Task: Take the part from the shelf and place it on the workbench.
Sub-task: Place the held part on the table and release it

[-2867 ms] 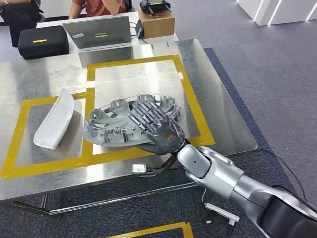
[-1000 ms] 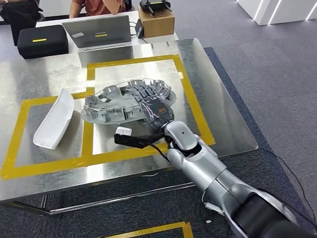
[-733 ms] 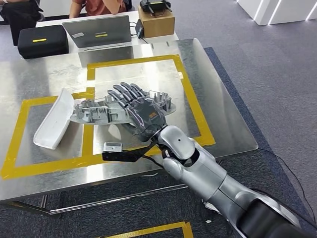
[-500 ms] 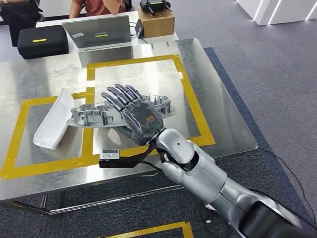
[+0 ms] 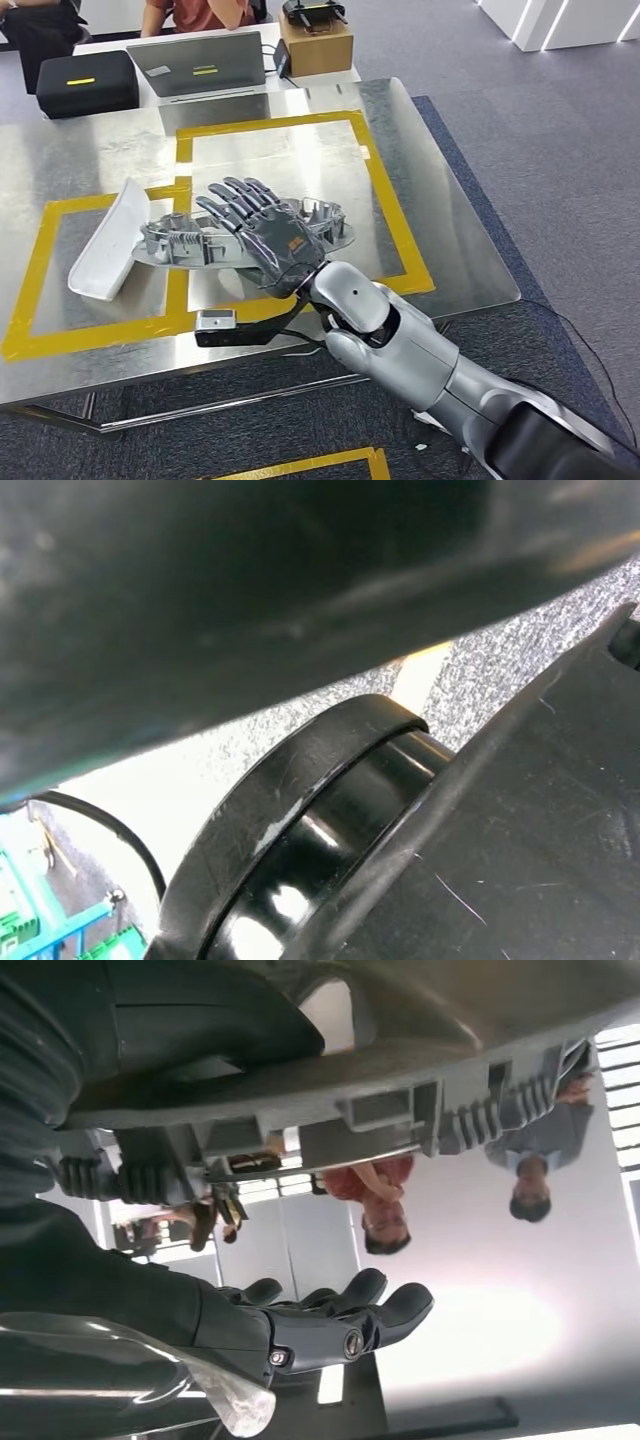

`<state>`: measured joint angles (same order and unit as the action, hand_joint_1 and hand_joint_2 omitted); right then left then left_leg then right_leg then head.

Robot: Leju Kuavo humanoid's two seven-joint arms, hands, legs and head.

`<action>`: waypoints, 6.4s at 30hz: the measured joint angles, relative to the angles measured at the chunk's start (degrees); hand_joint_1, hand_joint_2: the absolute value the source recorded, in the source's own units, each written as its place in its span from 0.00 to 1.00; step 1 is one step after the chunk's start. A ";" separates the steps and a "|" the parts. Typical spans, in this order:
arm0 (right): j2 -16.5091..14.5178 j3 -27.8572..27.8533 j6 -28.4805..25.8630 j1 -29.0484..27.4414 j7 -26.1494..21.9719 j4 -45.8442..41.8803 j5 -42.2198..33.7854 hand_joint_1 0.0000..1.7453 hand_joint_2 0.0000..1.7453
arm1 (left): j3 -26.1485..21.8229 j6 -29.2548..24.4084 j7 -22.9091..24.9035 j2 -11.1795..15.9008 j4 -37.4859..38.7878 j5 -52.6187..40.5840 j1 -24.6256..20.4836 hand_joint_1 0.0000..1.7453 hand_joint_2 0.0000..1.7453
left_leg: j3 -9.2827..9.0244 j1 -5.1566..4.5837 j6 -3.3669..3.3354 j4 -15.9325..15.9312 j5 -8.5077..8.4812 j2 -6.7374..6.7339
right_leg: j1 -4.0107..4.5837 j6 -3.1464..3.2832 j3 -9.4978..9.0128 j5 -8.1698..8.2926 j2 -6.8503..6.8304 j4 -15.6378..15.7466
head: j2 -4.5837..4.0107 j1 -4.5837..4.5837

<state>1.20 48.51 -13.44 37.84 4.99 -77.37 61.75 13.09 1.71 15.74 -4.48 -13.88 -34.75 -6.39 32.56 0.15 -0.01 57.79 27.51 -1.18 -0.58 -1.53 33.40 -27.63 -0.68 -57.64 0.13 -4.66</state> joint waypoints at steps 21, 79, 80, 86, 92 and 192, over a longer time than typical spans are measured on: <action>0.38 -6.53 -2.33 -4.11 12.99 15.90 14.65 0.00 1.00 | -2.96 -1.91 -1.06 0.56 0.39 2.06 2.05 0.00 0.00 | 0.01 0.00 -0.02 0.03 0.04 0.00 | 0.00 -0.01 0.03 0.01 0.00 0.01 | 0.00 0.00; 32.26 12.83 8.16 10.07 13.94 7.20 28.03 0.00 1.00 | -6.02 -2.87 -3.32 0.09 1.44 3.16 4.08 0.00 0.00 | 0.06 -0.09 -0.12 0.12 0.10 0.01 | -0.08 -0.05 0.04 0.03 -0.04 0.01 | 0.00 0.00; 32.66 13.12 7.89 10.35 13.88 7.24 28.03 0.00 1.00 | -6.03 -2.87 -3.33 0.11 1.44 3.15 4.08 0.00 0.00 | 0.06 -0.09 -0.12 0.12 0.10 0.01 | -0.08 -0.05 0.04 0.03 -0.04 0.01 | 0.00 0.00; 34.07 14.07 7.45 11.01 13.87 7.40 28.01 0.00 1.00 | -6.03 -2.84 -3.39 0.16 1.44 3.15 4.07 0.00 0.00 | 0.06 -0.09 -0.14 0.12 0.11 0.01 | -0.08 -0.05 0.04 0.03 -0.03 0.01 | 0.00 0.00; 34.92 14.91 6.65 11.22 14.55 7.45 28.01 0.00 1.00 | -6.03 -2.84 -3.45 0.17 1.44 3.13 4.07 0.00 0.00 | 0.06 -0.09 -0.15 0.12 0.12 0.01 | -0.08 -0.05 0.04 0.03 -0.04 0.01 | 0.00 0.00; 30.95 4.75 -26.12 7.61 34.98 1.68 28.23 0.00 0.00 | -1.38 -0.64 -4.11 -0.01 1.44 -1.96 1.95 0.00 0.00 | 0.07 -0.15 -0.20 0.22 0.14 -0.01 | -0.11 -0.13 0.01 0.01 0.00 0.01 | 0.00 0.00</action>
<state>32.15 53.26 -39.56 45.45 39.98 -75.69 89.99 11.71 1.07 11.62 -4.48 -12.44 -36.70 -4.44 32.64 0.00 -0.22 58.01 27.65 -1.19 -0.69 -1.66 33.41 -27.62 -0.68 -57.63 0.13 -4.66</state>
